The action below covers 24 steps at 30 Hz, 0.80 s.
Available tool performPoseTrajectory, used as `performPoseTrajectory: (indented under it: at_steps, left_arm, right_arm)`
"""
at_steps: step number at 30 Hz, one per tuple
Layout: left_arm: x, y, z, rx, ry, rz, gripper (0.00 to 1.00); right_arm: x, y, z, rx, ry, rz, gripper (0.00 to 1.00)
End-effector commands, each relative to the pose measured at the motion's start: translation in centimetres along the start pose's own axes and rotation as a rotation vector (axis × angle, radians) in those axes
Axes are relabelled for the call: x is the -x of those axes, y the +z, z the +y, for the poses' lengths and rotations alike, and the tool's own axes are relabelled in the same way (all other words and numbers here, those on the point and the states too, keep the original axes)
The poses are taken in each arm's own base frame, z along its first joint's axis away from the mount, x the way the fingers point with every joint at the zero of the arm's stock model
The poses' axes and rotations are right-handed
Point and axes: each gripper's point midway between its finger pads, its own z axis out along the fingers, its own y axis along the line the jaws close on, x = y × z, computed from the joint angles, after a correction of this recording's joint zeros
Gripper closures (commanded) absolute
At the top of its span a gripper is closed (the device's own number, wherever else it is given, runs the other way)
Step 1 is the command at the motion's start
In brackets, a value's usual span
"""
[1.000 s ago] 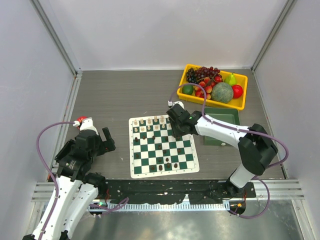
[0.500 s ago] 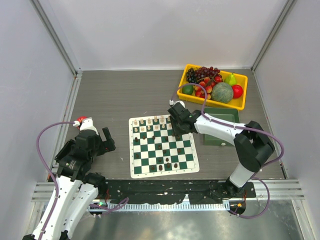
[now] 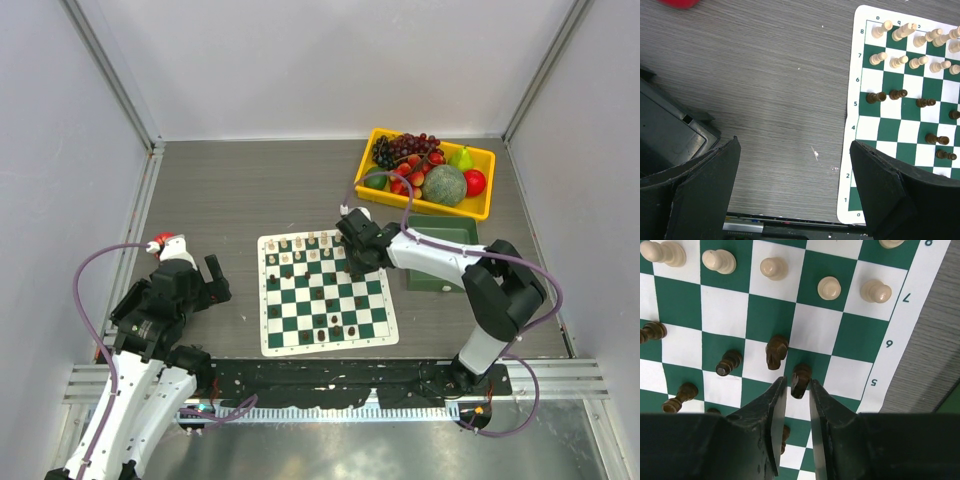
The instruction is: Set up the chess pieces on the board
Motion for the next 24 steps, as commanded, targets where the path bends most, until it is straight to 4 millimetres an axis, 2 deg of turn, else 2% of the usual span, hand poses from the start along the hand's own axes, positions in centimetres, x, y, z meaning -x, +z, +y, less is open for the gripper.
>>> performPoseTrajectory:
  at_steps: [1,9,13,16,19,20,23,24]
  left_arm:
    - [0.8,0.2,-0.4,-0.012,-0.022,-0.029,0.01]
    - [0.9,0.2,-0.5,-0.015,-0.022,-0.032,0.01]
    - [0.8,0.2,-0.5,-0.017,-0.019,-0.030,0.01]
    - [0.9,0.1,-0.5,-0.018,-0.024,-0.035,0.01]
    - [0.9,0.0,-0.5,-0.021,-0.024,-0.037,0.01]
    - [1.0,0.0,-0.6,-0.023,-0.025,-0.041,0.01]
    - [1.0,0.0,-0.5,-0.024,-0.026,-0.043,0.01]
    - [1.0,-0.1,-0.5,-0.024,-0.026,-0.043,0.01]
  right_arm:
    - [0.4,0.2,0.3,0.010,0.025,-0.014,0.72]
    - [0.8,-0.8,-0.2,0.002,0.013,-0.044,0.85]
    - [0.9,-2.5,-0.7,0.009,0.005,-0.074,0.88]
    - [0.6,-4.6,-1.1,0.015,-0.006,-0.107,0.89]
    - [-1.3,-5.8,-1.7,0.012,-0.023,-0.101,0.89]
    - [-1.6,-6.7,-1.5,0.027,-0.019,-0.118,0.89]
    - [-3.8,-7.7,-1.7,0.036,-0.004,-0.128,0.89]
    - [-4.6,-8.0,-1.2,0.047,-0.017,-0.126,0.89]
